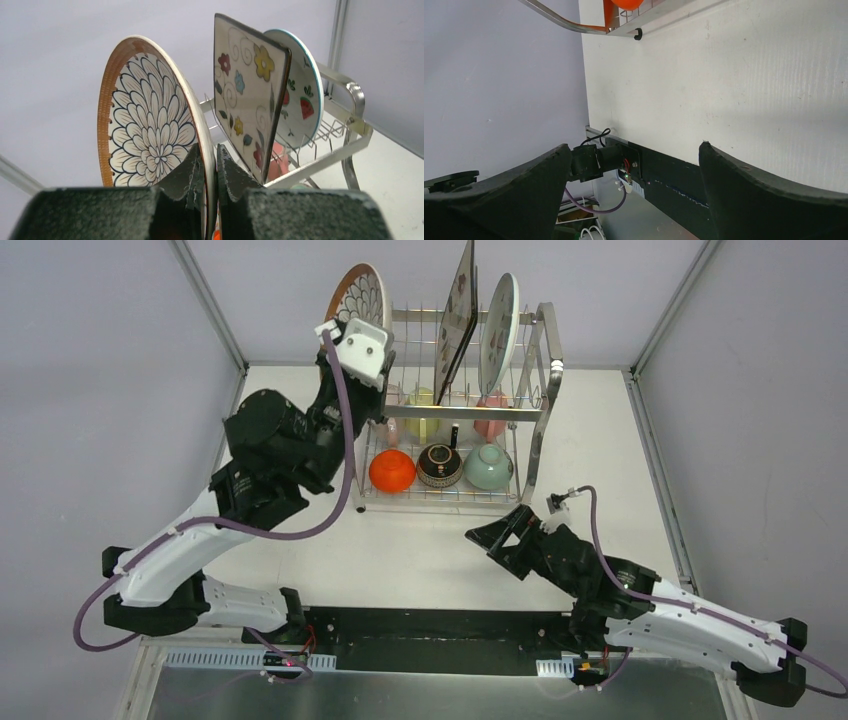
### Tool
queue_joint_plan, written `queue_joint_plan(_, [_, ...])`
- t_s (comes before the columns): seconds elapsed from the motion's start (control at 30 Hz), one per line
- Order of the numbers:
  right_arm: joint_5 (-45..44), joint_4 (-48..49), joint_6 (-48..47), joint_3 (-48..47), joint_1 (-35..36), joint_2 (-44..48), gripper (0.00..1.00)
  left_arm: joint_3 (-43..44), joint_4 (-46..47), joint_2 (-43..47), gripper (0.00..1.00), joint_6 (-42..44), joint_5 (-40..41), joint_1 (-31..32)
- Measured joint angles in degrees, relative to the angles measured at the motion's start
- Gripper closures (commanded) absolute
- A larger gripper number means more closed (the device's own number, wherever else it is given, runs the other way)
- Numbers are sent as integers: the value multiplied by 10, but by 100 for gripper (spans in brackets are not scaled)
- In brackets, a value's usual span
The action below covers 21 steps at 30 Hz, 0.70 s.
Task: Load the mixed dishes into the dish rack
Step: Pick up the plate at the center of the board, then insert the plate into the dish rack.
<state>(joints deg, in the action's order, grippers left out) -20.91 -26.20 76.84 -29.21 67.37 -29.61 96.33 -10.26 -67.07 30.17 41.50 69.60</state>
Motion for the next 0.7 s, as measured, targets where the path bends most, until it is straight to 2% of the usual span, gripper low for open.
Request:
queue_joint_plan(0.27, [-14, -9, -4, 1, 0, 24, 0, 130, -83, -87, 100, -84, -117, -102])
queue_joint_plan(0.5, [-22, -13, -12, 1, 0, 27, 0, 187, -149, -113, 100, -165, -198, -140])
queue_joint_plan(0.7, [-22, -15, -17, 1, 0, 25, 0, 202, -186, -114, 100, -233, -259, -165])
